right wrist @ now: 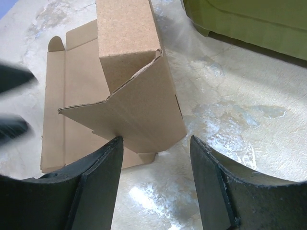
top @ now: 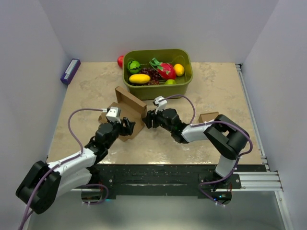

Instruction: Fold the paper box

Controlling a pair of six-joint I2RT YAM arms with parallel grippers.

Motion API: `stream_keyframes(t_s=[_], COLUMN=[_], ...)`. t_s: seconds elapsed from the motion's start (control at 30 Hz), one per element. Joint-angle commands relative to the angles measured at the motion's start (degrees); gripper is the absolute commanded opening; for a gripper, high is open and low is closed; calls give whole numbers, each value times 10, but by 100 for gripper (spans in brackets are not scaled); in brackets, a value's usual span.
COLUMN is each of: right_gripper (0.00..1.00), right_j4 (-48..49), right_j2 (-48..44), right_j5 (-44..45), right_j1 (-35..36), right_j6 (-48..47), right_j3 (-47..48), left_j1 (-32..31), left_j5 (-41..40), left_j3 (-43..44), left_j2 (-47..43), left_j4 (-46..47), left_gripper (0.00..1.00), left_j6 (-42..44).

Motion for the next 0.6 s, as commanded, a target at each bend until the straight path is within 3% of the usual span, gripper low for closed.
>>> stream_keyframes(t_s=[0.0,0.13,0.33,0.57], right_gripper=[60,60,60,60], right_j4=[17,13,6,-3], right_j2=[5,8,16,33], right_j5=[9,11,18,25], right_j1=[3,3,3,2], right_j6=[-9,-13,-22,-32], right_j3=[27,33,43,62], left_j1=[-2,-4,-22,-46], left_j5=[46,85,136,141], left_j3=[-41,-59,-71,-82], left_j2=[57,130,230,274], left_j4=[128,198,262,294], left_gripper=[67,64,50,44], left_j6=[-53,-42,-47,-58])
